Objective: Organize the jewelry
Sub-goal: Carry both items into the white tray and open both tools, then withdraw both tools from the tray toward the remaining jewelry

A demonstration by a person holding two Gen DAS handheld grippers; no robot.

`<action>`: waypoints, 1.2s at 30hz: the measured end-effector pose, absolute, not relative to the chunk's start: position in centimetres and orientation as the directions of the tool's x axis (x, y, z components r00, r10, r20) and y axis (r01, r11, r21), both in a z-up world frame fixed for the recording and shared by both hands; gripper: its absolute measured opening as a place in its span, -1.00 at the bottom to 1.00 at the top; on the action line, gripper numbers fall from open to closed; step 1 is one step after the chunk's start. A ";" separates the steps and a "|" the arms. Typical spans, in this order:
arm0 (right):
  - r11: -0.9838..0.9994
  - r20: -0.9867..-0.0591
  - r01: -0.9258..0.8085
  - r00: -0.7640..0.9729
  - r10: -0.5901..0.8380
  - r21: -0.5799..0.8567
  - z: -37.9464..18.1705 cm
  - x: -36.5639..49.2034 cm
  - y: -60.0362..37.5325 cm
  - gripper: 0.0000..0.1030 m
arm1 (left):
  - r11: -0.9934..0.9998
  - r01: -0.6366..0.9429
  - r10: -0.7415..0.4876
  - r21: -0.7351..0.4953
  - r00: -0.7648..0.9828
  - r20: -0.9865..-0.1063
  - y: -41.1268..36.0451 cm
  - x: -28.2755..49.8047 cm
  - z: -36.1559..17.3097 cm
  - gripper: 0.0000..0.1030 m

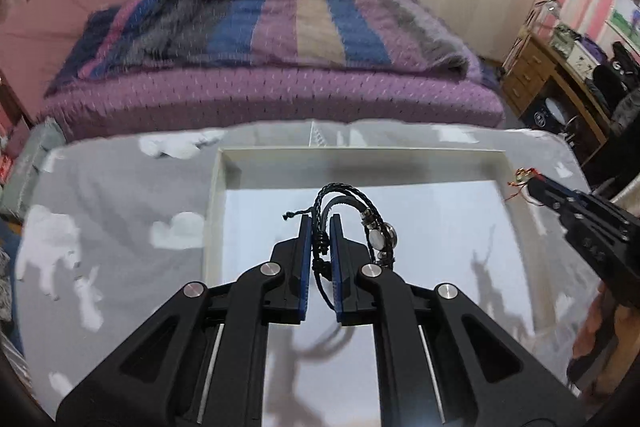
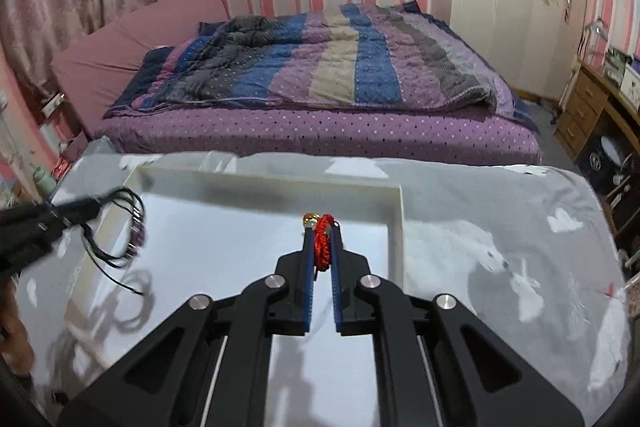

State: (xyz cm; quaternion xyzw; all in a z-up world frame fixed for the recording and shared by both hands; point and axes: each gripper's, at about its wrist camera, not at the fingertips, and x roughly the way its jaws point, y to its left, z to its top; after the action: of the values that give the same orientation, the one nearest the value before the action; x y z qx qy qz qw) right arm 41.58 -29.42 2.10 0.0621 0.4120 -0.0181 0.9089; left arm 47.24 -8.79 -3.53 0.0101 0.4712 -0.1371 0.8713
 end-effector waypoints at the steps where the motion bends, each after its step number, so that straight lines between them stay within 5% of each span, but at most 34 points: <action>1: 0.993 -0.758 0.093 0.653 -0.001 0.079 1.7 42.3 -29.3 -0.87 | 0.967 0.235 -0.208 -0.096 0.514 -0.832 -9.0 48.1 -4.3 -0.87; 16: 0.985 -0.863 0.164 0.503 -0.034 0.056 -4.2 47.9 -31.1 -0.85 | 0.981 0.186 -0.038 0.052 0.454 -0.890 -10.3 53.0 -9.6 -0.84; 18: 0.983 -0.868 0.173 0.496 -0.028 0.067 -4.5 47.9 -31.4 -0.81 | 0.979 0.183 -0.006 0.087 0.457 -0.889 -10.7 52.9 -9.6 -0.71; 20: 0.981 -0.871 0.172 0.491 -0.004 0.093 -4.6 48.0 -31.6 -0.74 | 0.979 0.181 -0.005 0.090 0.469 -0.883 -10.8 52.6 -9.3 -0.29; 22: 0.983 -0.867 0.162 0.499 -0.006 0.086 -4.1 47.7 -31.4 -0.19 | 0.981 0.175 -0.011 0.086 0.489 -0.872 -10.6 52.1 -8.5 0.01; 23: 0.985 -0.861 0.155 0.509 -0.011 0.079 -3.7 47.4 -31.3 -0.12 | 0.981 0.174 -0.013 0.088 0.507 -0.862 -10.5 51.8 -7.9 0.07; 27: 0.987 -0.837 0.131 0.547 0.008 0.095 -1.3 46.0 -31.0 -0.10 | 0.981 0.183 -0.042 0.065 0.525 -0.850 -10.0 49.9 -5.5 0.09; 29: 0.985 -0.820 0.134 0.573 0.009 0.104 0.3 44.5 -31.3 -0.10 | 0.979 0.191 -0.053 0.066 0.557 -0.829 -9.4 48.0 -3.5 0.42; 31: 0.987 -0.797 0.129 0.604 -0.005 0.091 2.0 42.5 -31.5 0.10 | 0.980 0.188 -0.059 0.066 0.593 -0.803 -8.4 46.0 -1.7 0.76; 36: 0.992 -0.750 0.120 0.660 -0.051 0.038 5.2 36.2 -31.5 0.62 | 0.984 0.176 -0.080 0.040 0.624 -0.777 -4.2 39.1 1.0 0.82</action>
State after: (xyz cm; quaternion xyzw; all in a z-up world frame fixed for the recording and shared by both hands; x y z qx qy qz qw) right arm 36.17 -31.54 5.22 0.0419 0.4098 -0.0472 0.9100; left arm 39.13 -4.19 1.02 0.0558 0.4274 -0.0712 0.8995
